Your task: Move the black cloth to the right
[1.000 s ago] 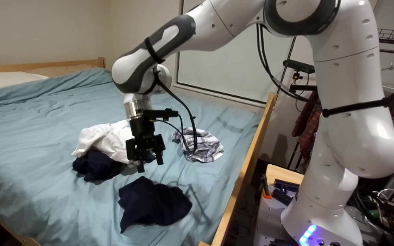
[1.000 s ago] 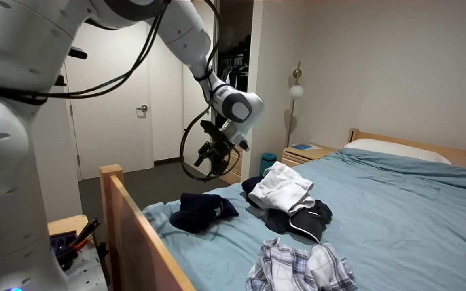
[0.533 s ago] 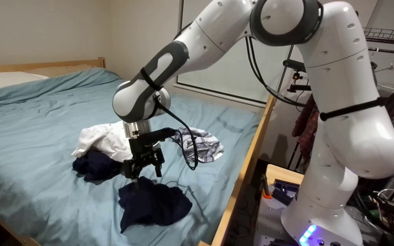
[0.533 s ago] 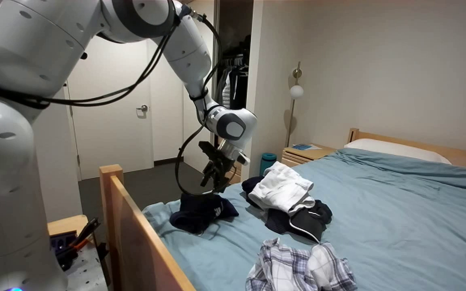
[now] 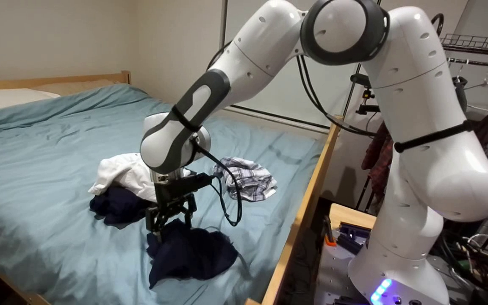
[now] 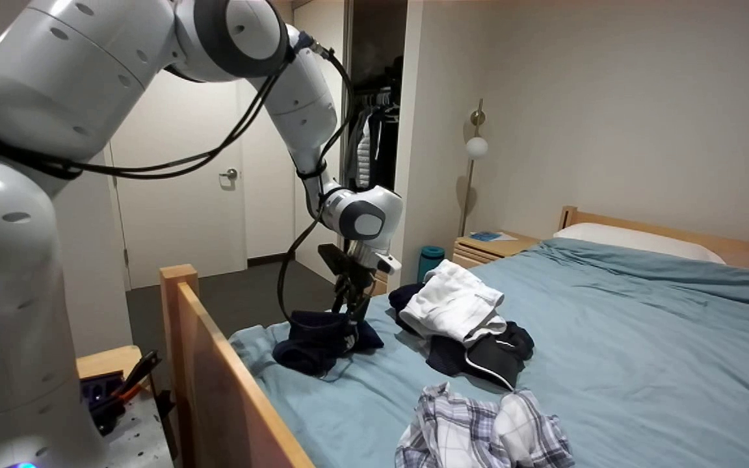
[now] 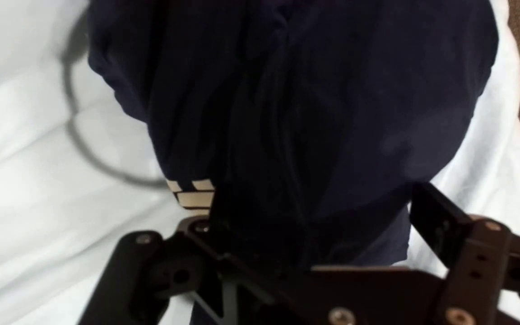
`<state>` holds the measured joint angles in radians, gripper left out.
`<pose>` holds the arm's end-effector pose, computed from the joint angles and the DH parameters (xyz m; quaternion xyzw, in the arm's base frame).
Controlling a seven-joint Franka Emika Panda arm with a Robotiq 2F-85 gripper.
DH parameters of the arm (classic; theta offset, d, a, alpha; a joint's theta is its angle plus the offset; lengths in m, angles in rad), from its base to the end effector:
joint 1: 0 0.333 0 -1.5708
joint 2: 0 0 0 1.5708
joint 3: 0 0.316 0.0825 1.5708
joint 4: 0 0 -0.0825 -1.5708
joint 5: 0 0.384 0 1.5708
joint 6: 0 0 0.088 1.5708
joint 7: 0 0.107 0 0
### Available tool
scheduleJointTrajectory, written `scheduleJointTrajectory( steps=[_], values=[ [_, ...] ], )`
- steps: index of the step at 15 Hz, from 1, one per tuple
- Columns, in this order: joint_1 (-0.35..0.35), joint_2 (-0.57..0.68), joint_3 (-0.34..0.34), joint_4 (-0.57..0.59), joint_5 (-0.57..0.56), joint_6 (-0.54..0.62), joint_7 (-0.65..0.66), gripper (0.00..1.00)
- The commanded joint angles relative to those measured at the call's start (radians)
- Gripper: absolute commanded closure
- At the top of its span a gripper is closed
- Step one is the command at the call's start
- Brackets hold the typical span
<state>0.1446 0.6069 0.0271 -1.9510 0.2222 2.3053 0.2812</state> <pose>0.5780 0.1049 0.1454 -0.9790 0.1393 0.1404 0.0500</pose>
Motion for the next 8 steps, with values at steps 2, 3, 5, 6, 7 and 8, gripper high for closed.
scheduleJointTrajectory(
  steps=[2, 3, 5, 6, 7, 8],
  values=[
    [-0.034, 0.044, 0.033, -0.006, 0.042, 0.060, -0.027, 0.19],
    [-0.036, 0.041, 0.031, -0.010, 0.040, 0.059, -0.026, 0.26],
    [-0.040, 0.038, 0.029, -0.010, 0.035, 0.053, -0.022, 0.40],
    [-0.043, 0.036, 0.029, -0.010, 0.035, 0.052, -0.022, 0.47],
    [-0.047, 0.031, 0.028, -0.013, 0.035, 0.051, -0.024, 0.53],
    [-0.053, 0.027, 0.029, -0.016, 0.037, 0.052, -0.028, 0.61]
  ],
)
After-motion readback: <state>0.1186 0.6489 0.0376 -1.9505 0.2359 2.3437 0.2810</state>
